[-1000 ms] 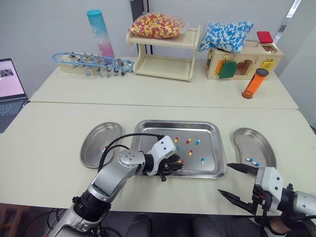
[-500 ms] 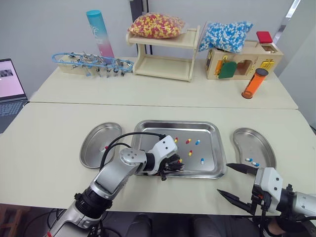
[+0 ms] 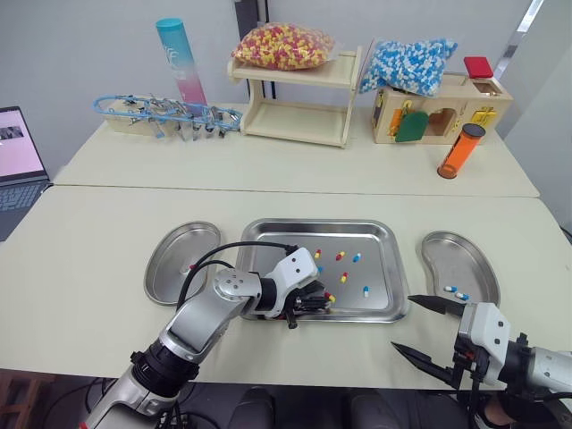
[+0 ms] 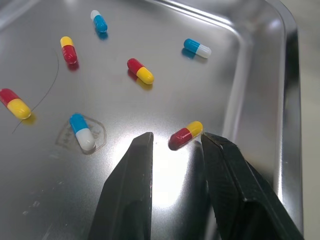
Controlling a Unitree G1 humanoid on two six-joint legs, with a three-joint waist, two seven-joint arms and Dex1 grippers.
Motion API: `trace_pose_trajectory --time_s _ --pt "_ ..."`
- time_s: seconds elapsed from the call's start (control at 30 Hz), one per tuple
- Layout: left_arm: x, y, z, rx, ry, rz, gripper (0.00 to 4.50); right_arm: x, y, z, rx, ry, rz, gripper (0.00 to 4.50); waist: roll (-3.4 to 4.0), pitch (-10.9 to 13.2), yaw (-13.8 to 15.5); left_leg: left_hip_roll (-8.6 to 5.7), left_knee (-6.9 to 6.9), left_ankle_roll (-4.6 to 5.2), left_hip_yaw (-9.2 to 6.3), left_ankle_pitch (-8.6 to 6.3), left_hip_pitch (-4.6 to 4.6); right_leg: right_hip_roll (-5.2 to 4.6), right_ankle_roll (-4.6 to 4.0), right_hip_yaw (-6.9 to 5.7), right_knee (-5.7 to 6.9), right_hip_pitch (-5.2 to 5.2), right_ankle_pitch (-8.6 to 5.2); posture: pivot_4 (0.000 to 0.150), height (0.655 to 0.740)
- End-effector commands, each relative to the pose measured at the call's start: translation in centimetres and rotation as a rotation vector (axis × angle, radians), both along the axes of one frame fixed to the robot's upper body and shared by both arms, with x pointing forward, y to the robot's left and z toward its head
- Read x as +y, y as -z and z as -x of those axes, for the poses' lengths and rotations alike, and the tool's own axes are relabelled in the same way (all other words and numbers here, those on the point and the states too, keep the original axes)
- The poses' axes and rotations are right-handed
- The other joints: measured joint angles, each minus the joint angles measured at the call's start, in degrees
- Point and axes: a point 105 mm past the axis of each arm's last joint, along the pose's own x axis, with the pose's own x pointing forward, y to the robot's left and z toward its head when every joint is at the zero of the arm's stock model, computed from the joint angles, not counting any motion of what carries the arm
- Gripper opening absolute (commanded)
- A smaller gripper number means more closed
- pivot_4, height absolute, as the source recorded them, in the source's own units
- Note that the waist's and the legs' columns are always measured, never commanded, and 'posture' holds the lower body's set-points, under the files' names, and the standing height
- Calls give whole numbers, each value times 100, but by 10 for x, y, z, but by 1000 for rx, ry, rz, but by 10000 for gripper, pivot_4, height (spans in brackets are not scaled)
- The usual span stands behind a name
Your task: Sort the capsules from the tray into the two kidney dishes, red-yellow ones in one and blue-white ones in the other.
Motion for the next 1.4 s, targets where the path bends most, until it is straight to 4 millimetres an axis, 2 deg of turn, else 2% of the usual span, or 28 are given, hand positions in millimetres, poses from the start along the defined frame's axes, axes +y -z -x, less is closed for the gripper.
trace_pose_trajectory --time_s 0.03,0.3,0.63,0.73,0.87,1.1,1.27,1.4 --pt "-1 10 10 46 33 -22 15137 6 -9 1 -34 -19 -19 45000 0 0 0 0 0 0 0 0 0 0 0 0 0 0 0 1500 7400" --pt "-4 8 15 -7 117 -15 15137 7 -9 0 -32 -18 -20 45000 1 0 -2 0 0 0 0 0 0 0 0 0 0 0 0 1500 7400" --pt "9 -1 0 -95 108 10 15137 6 -9 0 -31 -18 -20 45000 1 0 0 0 0 0 0 0 0 0 0 -1 0 0 0 1500 7400" --pt "17 -10 -3 -141 155 25 20990 6 -9 0 -31 -19 -19 45000 0 0 -2 0 0 0 -1 0 0 0 0 -1 1 0 0 1500 7400" --pt "23 -25 0 -148 245 70 33144 5 -9 0 -30 -21 -16 45000 0 0 7 0 0 0 -1 0 -1 0 0 -2 0 -1 0 1500 7400" --pt "36 -51 -2 -186 475 60 33144 3 -9 -1 -21 -31 -11 45000 0 0 5 0 0 0 0 0 -1 0 0 -3 0 -1 0 1500 7400" --pt "34 -49 -11 -204 573 -4 17505 2 -10 0 -14 -37 -6 45000 0 0 3 0 1 0 0 0 -2 0 0 -5 0 -1 0 1500 7400" --pt "27 -45 -16 -212 611 -22 17505 2 -10 0 -14 -36 -6 45000 -2 1 0 0 1 0 0 0 -3 0 0 -5 0 -1 0 1500 7400"
